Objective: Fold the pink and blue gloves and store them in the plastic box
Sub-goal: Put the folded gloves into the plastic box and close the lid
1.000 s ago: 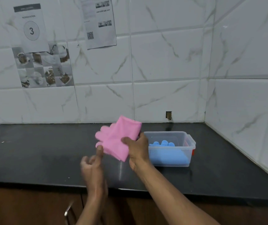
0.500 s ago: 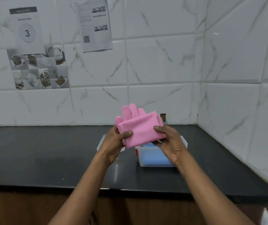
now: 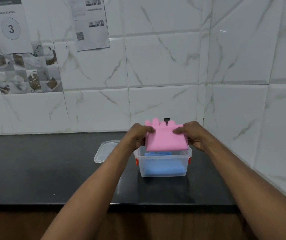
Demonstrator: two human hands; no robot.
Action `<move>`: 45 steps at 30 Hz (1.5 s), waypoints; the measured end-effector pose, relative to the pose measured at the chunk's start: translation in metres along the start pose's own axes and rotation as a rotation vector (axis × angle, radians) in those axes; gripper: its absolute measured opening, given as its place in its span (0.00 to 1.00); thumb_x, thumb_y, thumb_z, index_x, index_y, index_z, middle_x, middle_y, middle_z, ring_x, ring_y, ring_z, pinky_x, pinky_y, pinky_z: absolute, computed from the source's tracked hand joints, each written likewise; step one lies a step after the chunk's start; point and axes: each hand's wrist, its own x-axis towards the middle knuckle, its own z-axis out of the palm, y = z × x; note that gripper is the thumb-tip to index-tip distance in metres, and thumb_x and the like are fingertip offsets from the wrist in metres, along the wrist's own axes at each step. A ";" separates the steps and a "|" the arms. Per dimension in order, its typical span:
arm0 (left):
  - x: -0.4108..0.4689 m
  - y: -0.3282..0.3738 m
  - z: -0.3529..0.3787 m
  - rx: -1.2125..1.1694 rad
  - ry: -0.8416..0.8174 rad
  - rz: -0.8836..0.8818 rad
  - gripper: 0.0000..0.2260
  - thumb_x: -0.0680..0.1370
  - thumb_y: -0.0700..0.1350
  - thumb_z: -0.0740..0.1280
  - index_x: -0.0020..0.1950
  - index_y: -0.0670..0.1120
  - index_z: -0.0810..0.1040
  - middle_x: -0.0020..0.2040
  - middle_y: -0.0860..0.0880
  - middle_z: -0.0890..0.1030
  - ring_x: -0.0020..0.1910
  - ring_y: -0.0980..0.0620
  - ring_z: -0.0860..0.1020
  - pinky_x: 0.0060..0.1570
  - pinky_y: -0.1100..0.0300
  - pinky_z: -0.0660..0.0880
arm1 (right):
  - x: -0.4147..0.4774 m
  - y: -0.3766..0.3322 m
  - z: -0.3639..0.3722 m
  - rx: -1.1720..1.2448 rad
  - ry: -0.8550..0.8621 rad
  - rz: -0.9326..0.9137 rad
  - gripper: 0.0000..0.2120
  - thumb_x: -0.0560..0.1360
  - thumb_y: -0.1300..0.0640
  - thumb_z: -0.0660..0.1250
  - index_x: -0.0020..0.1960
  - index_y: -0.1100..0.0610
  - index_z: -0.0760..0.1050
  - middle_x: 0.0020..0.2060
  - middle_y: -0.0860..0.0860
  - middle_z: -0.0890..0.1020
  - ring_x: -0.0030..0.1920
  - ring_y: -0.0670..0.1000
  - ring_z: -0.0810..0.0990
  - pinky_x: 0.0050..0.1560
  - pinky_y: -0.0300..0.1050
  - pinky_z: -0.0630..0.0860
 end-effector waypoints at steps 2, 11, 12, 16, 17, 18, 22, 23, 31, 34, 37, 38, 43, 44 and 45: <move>0.005 -0.011 0.006 0.104 0.001 -0.064 0.08 0.75 0.35 0.69 0.52 0.35 0.74 0.47 0.37 0.79 0.41 0.43 0.79 0.40 0.48 0.80 | 0.006 0.009 0.005 -0.152 0.011 0.053 0.10 0.68 0.67 0.74 0.43 0.65 0.73 0.41 0.59 0.80 0.39 0.55 0.80 0.32 0.43 0.75; 0.005 -0.012 0.029 0.877 -0.076 -0.186 0.09 0.77 0.36 0.57 0.47 0.39 0.77 0.35 0.41 0.72 0.30 0.47 0.72 0.34 0.56 0.74 | 0.010 -0.005 0.040 -1.080 -0.081 0.054 0.08 0.72 0.64 0.67 0.35 0.62 0.72 0.31 0.54 0.74 0.29 0.48 0.70 0.28 0.40 0.65; 0.004 -0.014 0.032 0.946 -0.100 -0.186 0.13 0.78 0.36 0.56 0.56 0.38 0.77 0.37 0.40 0.73 0.32 0.47 0.70 0.34 0.55 0.73 | 0.009 -0.006 0.045 -1.150 -0.109 0.071 0.08 0.72 0.64 0.67 0.35 0.62 0.72 0.32 0.54 0.74 0.29 0.49 0.70 0.27 0.39 0.66; 0.008 -0.025 0.044 1.174 -0.074 -0.122 0.18 0.81 0.40 0.57 0.71 0.43 0.70 0.67 0.42 0.75 0.57 0.44 0.76 0.56 0.55 0.73 | 0.014 0.016 0.064 -1.305 -0.207 0.117 0.11 0.74 0.61 0.64 0.55 0.61 0.78 0.44 0.55 0.77 0.43 0.54 0.76 0.44 0.44 0.77; 0.011 -0.028 0.046 1.236 -0.085 -0.090 0.18 0.81 0.41 0.57 0.71 0.44 0.69 0.69 0.44 0.74 0.62 0.44 0.75 0.56 0.55 0.72 | 0.016 0.021 0.067 -1.313 -0.204 0.145 0.15 0.74 0.59 0.63 0.59 0.58 0.77 0.47 0.55 0.77 0.46 0.56 0.75 0.50 0.47 0.78; 0.011 -0.030 0.049 1.310 -0.091 -0.054 0.17 0.81 0.41 0.57 0.71 0.44 0.71 0.69 0.44 0.74 0.65 0.44 0.75 0.57 0.55 0.72 | 0.017 0.024 0.069 -1.326 -0.194 0.163 0.16 0.73 0.58 0.62 0.60 0.56 0.77 0.49 0.55 0.76 0.48 0.56 0.75 0.53 0.48 0.77; 0.009 -0.032 0.050 1.459 0.057 0.170 0.13 0.78 0.38 0.63 0.61 0.42 0.78 0.63 0.42 0.79 0.61 0.43 0.77 0.55 0.55 0.74 | 0.016 0.021 0.067 -1.424 -0.118 -0.034 0.14 0.71 0.60 0.71 0.56 0.60 0.78 0.47 0.57 0.78 0.46 0.57 0.79 0.47 0.45 0.76; 0.008 -0.029 0.046 1.433 0.097 0.235 0.11 0.77 0.37 0.65 0.59 0.41 0.79 0.61 0.41 0.79 0.60 0.42 0.77 0.54 0.55 0.74 | 0.014 0.020 0.062 -1.430 -0.071 -0.140 0.14 0.69 0.60 0.74 0.54 0.60 0.78 0.46 0.56 0.79 0.46 0.57 0.80 0.42 0.45 0.74; 0.007 -0.023 0.015 1.591 -0.263 0.165 0.16 0.78 0.46 0.64 0.63 0.41 0.77 0.56 0.43 0.80 0.49 0.46 0.77 0.48 0.55 0.74 | 0.002 0.010 0.044 -1.302 -0.309 -0.446 0.17 0.77 0.64 0.62 0.65 0.57 0.77 0.61 0.55 0.80 0.59 0.54 0.77 0.57 0.44 0.72; 0.017 -0.023 0.020 1.635 -0.340 0.089 0.11 0.78 0.47 0.63 0.54 0.41 0.77 0.44 0.46 0.78 0.42 0.47 0.75 0.49 0.53 0.75 | 0.004 0.016 0.050 -1.344 -0.383 -0.423 0.17 0.78 0.65 0.59 0.64 0.56 0.77 0.60 0.55 0.79 0.57 0.54 0.77 0.53 0.44 0.72; 0.020 -0.022 0.018 1.668 -0.375 0.021 0.08 0.78 0.48 0.63 0.49 0.44 0.76 0.37 0.49 0.74 0.38 0.48 0.73 0.51 0.52 0.76 | 0.010 0.020 0.054 -1.359 -0.433 -0.358 0.23 0.77 0.68 0.57 0.67 0.53 0.75 0.63 0.52 0.78 0.59 0.52 0.77 0.55 0.41 0.71; 0.022 -0.022 0.017 1.662 -0.388 0.011 0.09 0.78 0.48 0.63 0.50 0.44 0.78 0.38 0.49 0.74 0.39 0.48 0.74 0.50 0.53 0.76 | 0.012 0.021 0.055 -1.376 -0.461 -0.316 0.24 0.76 0.69 0.57 0.68 0.52 0.74 0.64 0.51 0.78 0.60 0.52 0.77 0.58 0.43 0.72; 0.024 -0.029 0.014 1.605 -0.411 0.042 0.13 0.79 0.48 0.64 0.56 0.39 0.80 0.39 0.48 0.75 0.38 0.50 0.72 0.42 0.57 0.71 | 0.020 0.022 0.067 -1.436 -0.510 -0.237 0.23 0.74 0.64 0.59 0.68 0.52 0.74 0.63 0.53 0.79 0.59 0.54 0.78 0.61 0.50 0.75; 0.022 -0.029 0.014 1.598 -0.389 0.067 0.13 0.79 0.47 0.65 0.56 0.39 0.80 0.39 0.47 0.76 0.38 0.50 0.72 0.41 0.58 0.71 | 0.020 0.023 0.068 -1.423 -0.501 -0.235 0.23 0.75 0.64 0.59 0.68 0.52 0.74 0.62 0.53 0.79 0.59 0.54 0.78 0.61 0.51 0.76; 0.019 -0.028 0.014 1.595 -0.361 0.106 0.12 0.79 0.45 0.66 0.56 0.39 0.80 0.41 0.46 0.77 0.38 0.50 0.73 0.41 0.58 0.71 | 0.020 0.023 0.067 -1.405 -0.495 -0.237 0.23 0.74 0.64 0.60 0.68 0.52 0.74 0.62 0.53 0.79 0.59 0.54 0.78 0.61 0.51 0.76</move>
